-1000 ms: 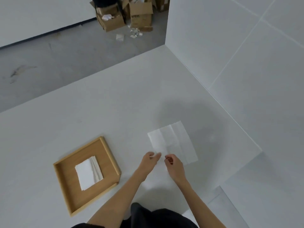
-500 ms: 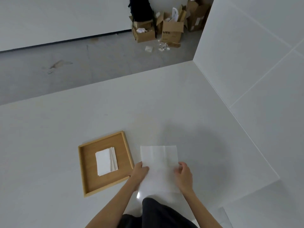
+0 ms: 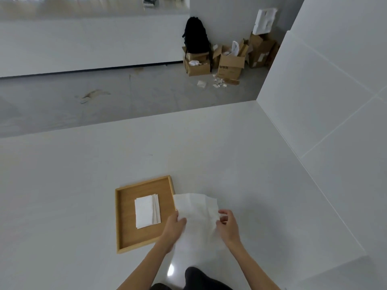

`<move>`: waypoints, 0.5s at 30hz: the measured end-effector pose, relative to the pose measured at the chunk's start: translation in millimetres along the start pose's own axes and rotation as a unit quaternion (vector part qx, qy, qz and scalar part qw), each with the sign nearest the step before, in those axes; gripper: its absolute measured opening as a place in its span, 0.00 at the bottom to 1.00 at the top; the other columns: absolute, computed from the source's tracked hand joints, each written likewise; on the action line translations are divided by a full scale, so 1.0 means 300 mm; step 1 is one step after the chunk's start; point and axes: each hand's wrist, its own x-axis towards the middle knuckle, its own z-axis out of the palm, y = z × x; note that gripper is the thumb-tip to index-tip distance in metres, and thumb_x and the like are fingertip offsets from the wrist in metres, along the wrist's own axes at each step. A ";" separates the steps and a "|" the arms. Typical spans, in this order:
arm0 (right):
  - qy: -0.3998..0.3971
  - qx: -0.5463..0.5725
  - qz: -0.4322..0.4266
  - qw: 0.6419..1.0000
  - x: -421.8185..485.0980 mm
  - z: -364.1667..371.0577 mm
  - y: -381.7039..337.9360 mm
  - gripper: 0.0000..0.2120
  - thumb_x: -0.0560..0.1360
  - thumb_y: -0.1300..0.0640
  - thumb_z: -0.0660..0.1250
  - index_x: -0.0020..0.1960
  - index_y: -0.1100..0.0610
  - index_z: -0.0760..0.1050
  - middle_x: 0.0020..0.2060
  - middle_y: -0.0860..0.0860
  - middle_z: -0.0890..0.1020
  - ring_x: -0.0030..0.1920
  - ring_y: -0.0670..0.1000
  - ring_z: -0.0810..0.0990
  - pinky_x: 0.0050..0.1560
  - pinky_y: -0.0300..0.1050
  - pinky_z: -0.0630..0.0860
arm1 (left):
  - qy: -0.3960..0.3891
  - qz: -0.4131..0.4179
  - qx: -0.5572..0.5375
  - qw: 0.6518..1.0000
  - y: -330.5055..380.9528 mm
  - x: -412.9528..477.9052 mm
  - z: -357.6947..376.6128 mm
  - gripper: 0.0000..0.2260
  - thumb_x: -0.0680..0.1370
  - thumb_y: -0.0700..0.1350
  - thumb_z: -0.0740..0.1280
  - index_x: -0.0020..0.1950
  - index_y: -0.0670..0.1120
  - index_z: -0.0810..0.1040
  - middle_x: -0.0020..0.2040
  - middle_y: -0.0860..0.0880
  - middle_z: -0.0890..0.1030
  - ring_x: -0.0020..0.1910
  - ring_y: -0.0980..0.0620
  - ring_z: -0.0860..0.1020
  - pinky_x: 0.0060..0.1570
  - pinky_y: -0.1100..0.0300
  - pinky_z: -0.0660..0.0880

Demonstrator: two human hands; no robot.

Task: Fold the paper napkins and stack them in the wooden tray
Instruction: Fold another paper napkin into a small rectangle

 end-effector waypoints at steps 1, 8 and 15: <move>-0.020 0.026 -0.022 0.999 -0.003 -0.013 -0.044 0.20 0.77 0.68 0.65 0.66 0.54 0.73 0.49 0.54 0.80 0.45 0.52 0.80 0.40 0.38 0.76 | 0.008 0.019 -0.006 1.000 0.036 -0.013 -0.031 0.11 0.83 0.38 0.60 0.60 0.44 0.79 0.52 0.46 0.85 0.49 0.49 0.84 0.39 0.64 0.80; -0.142 0.224 -0.148 0.953 -0.018 -0.138 -0.461 0.25 0.75 0.66 0.64 0.65 0.42 0.79 0.58 0.50 0.82 0.57 0.52 0.82 0.58 0.48 0.80 | 0.062 0.178 -0.053 0.981 0.373 -0.117 -0.264 0.10 0.83 0.40 0.62 0.61 0.50 0.79 0.54 0.50 0.86 0.54 0.49 0.84 0.54 0.52 0.81; -0.199 0.210 -0.246 0.925 -0.069 -0.138 -0.743 0.27 0.69 0.65 0.62 0.62 0.45 0.81 0.53 0.47 0.81 0.53 0.53 0.78 0.54 0.47 0.78 | 0.118 0.269 -0.086 0.952 0.547 -0.270 -0.447 0.09 0.83 0.44 0.63 0.58 0.58 0.76 0.48 0.63 0.85 0.45 0.60 0.84 0.35 0.69 0.79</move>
